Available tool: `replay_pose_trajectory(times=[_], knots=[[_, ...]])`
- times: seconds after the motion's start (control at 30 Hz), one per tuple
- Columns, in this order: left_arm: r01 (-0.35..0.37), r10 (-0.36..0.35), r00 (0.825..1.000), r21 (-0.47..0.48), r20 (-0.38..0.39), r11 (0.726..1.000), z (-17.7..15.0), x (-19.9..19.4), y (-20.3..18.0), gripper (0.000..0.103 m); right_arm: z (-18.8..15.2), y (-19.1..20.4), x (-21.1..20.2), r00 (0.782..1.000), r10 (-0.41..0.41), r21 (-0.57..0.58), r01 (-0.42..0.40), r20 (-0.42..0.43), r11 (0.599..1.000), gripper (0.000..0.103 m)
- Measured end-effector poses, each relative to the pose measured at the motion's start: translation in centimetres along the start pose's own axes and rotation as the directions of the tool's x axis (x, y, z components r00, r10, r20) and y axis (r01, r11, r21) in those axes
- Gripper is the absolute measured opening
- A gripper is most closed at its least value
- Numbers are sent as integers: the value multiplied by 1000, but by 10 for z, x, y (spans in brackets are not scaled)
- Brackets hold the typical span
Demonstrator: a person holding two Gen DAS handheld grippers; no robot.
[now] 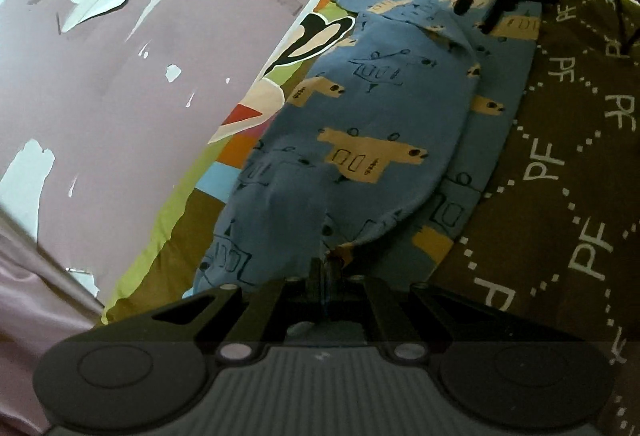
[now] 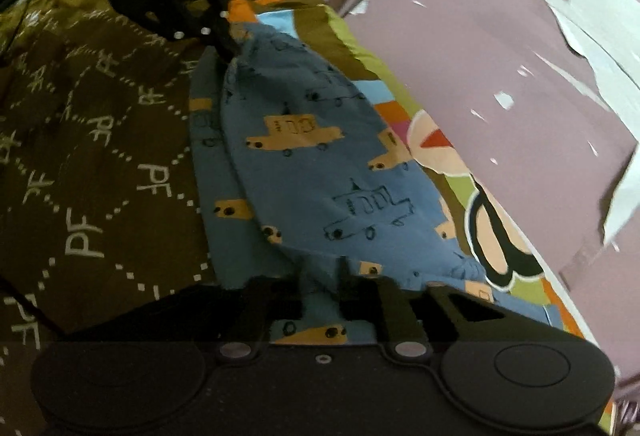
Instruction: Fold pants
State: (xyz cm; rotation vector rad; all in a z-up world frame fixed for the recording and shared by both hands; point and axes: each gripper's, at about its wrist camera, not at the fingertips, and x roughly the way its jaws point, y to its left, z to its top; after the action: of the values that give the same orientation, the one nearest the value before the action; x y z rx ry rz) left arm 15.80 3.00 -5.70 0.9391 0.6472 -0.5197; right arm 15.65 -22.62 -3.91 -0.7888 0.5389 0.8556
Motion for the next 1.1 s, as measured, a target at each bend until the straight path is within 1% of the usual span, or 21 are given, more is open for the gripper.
replay_pose_trajectory(times=[0.03,0.1,0.17,0.2,0.23,0.3,0.4,0.47,0.5,0.53,0.6,0.63,0.67,0.7,0.73,0.77,0.8,0.83,0.9,0.97,1.1], knots=[[6,-6,1000,-3,-8,1000,0,2,0,8,0,2,1,1000,4,-24,-4,-3,1000,43],[1,-1,1000,3,-15,1000,0,5,0,10,-1,4,5,1000,17,-83,-17,-9,996,46],[-5,5,1000,24,-22,1000,1,7,-2,19,0,2,9,999,34,-136,-37,-21,990,50],[-7,8,1000,33,-22,999,0,8,-3,27,2,-3,14,998,49,-157,-53,-30,986,54],[-14,14,1000,43,-21,999,0,8,-3,32,4,-8,16,997,70,-177,-76,-36,981,56],[-19,20,999,50,-26,999,0,10,-4,33,9,-18,21,993,109,-220,-117,-50,969,58],[-23,26,999,58,-44,998,0,13,-5,36,16,-33,30,981,172,-257,-189,-88,948,57],[-27,31,998,66,-47,997,0,14,-5,36,21,-39,36,974,193,-294,-219,-117,930,56],[-27,30,998,74,-48,997,0,14,-5,30,23,-41,39,968,214,-316,-246,-132,916,54],[-27,31,998,84,-47,996,0,14,-6,17,25,-42,41,961,234,-334,-271,-146,903,54],[-30,35,998,100,-50,995,1,14,-6,14,32,-44,47,940,283,-364,-336,-192,869,52],[-27,33,998,104,-51,994,1,15,-5,11,36,-45,50,925,309,-370,-372,-220,851,50],[-30,36,998,113,-52,993,1,15,-5,9,39,-46,54,910,332,-373,-406,-247,834,48],[-34,41,998,122,-51,992,1,15,-6,7,41,-45,58,899,345,-378,-429,-271,821,41],[-35,42,998,131,-49,991,1,14,-6,6,42,-45,61,887,355,-382,-451,-297,807,32],[-36,42,998,133,-46,990,1,13,-6,6,42,-44,64,876,360,-390,-469,-322,792,25],[-37,43,998,132,-43,991,1,13,-5,5,41,-43,65,871,359,-395,-476,-336,785,14],[-40,45,998,127,-42,991,2,12,-4,5,41,-44,65,869,360,-394,-479,-339,784,9],[-43,48,998,119,-39,992,2,10,-3,5,39,-45,61,873,361,-385,-473,-328,793,4],[-45,49,998,117,-32,992,2,7,-1,4,34,-45,55,885,351,-368,-449,-304,814,3],[-37,40,999,107,-19,994,-1,3,2,4,23,-44,29,920,313,-305,-375,-235,875,2]])
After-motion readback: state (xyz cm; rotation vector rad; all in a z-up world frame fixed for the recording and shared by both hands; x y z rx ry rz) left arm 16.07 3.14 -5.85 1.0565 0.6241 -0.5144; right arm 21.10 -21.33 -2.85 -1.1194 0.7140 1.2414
